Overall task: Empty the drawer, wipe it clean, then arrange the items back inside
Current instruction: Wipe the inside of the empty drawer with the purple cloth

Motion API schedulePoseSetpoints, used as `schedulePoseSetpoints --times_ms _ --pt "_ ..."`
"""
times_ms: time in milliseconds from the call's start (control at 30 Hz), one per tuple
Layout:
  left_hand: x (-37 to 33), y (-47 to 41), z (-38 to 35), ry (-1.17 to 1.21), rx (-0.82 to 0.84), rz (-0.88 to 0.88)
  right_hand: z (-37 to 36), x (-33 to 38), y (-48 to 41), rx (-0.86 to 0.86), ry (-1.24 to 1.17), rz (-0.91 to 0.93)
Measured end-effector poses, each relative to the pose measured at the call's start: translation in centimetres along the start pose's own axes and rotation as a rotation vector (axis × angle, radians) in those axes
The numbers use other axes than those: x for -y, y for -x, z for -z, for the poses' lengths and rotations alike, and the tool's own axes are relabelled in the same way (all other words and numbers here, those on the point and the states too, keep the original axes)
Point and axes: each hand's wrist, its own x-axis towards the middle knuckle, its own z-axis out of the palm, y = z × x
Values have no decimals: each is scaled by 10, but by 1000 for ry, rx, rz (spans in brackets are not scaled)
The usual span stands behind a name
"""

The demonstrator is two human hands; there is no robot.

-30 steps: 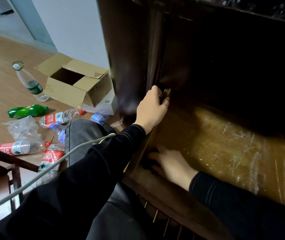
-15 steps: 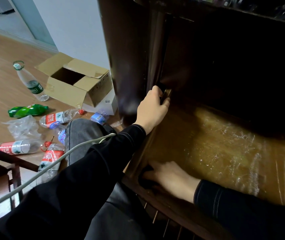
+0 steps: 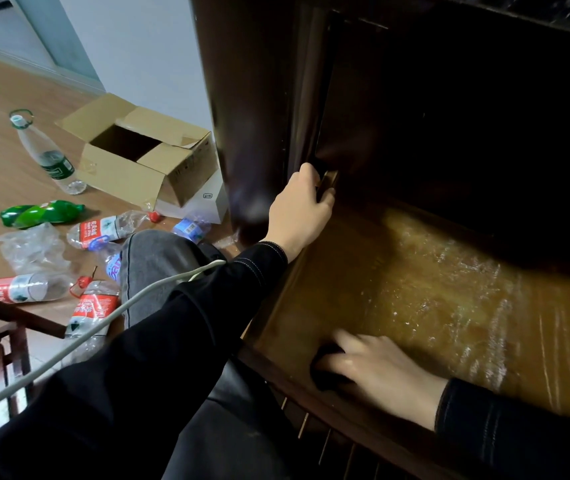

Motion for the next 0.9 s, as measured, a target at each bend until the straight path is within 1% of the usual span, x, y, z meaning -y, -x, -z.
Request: schedulePoseSetpoints --times_ms 100,133,167,233,267,333,400,433,467,567,667,733,767,800,900 --pt "-1 0 0 -7 -3 -6 3 5 -14 -39 54 62" --pt "-1 0 1 -7 -1 -6 7 13 -27 -33 16 61" --pt "-1 1 1 -4 3 -6 11 21 -38 -28 -83 33" --pt "-1 1 2 2 11 -5 13 27 -56 -124 -147 72" --pt "-1 1 2 1 14 -6 15 28 -57 -131 -134 99" --pt "0 1 1 -6 14 -14 12 25 -43 -63 -108 95" --pt "1 0 0 -16 4 -32 0 12 -21 2 69 113" --pt "0 0 0 -20 -4 -41 -1 8 -13 9 90 113" --pt "0 0 0 -21 -11 -42 -2 6 -12 -5 49 110" --pt "-1 1 0 -10 -9 -35 6 15 -33 -75 -24 88" --pt "-1 2 2 3 1 -29 12 29 -65 -138 -169 4" --pt "0 2 2 6 4 -22 3 26 -69 -126 -243 -24" --pt "0 2 1 5 4 -22 0 23 -65 -102 -227 -43" --pt "1 2 0 6 -1 -22 3 18 -62 -132 -208 -31" --pt "2 1 -2 13 -15 -9 12 -22 -75 -228 -204 -165"
